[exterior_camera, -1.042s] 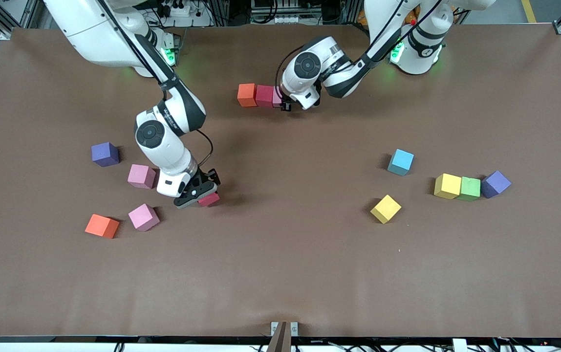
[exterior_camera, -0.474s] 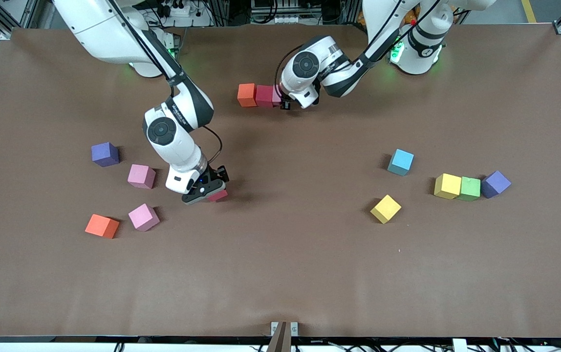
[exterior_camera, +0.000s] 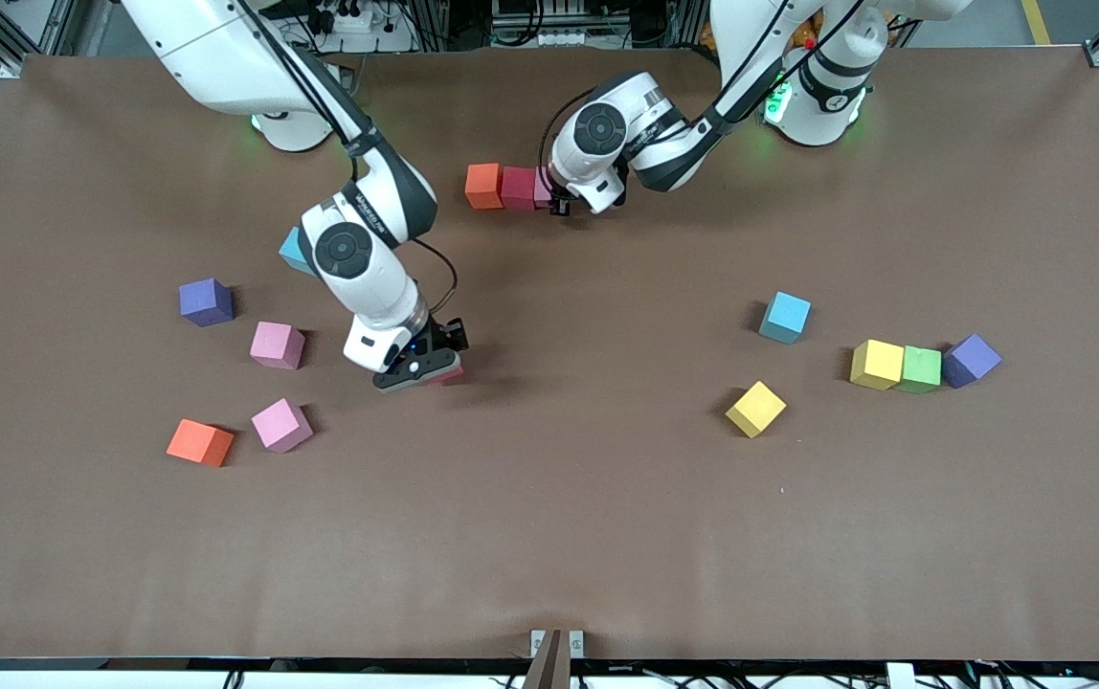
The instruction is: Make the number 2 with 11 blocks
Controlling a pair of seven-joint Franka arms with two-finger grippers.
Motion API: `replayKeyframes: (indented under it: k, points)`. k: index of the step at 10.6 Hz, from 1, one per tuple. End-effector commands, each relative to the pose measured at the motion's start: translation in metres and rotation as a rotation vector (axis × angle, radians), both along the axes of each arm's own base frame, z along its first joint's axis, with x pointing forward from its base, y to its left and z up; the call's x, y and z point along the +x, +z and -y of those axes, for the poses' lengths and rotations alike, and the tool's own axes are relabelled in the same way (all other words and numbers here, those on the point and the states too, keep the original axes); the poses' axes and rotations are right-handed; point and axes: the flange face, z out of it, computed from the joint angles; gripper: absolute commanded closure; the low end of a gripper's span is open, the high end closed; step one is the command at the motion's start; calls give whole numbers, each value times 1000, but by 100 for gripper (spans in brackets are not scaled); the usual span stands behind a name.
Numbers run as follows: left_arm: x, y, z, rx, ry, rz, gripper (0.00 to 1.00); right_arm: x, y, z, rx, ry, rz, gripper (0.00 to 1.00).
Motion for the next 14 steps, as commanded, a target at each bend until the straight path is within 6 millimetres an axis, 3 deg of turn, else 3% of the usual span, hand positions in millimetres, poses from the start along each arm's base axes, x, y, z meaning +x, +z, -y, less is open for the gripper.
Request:
replayKeyframes:
  k: [1,4,7,10,14]
  points:
    - [-2,0,-1,1,22,-10,0,-9,9,-18,5,-61,-3,68]
    - [2,7,-2,5,14,-3,0,-23,11,-37,15,-145,-17,69]
    - [25,31,-16,14,-35,4,0,-47,12,-55,15,-214,-36,70]
    - [71,54,-48,-21,-127,41,0,-63,10,-70,20,-292,-52,70]
    - [159,79,-115,-93,-226,120,0,-113,11,-113,22,-309,-62,72]
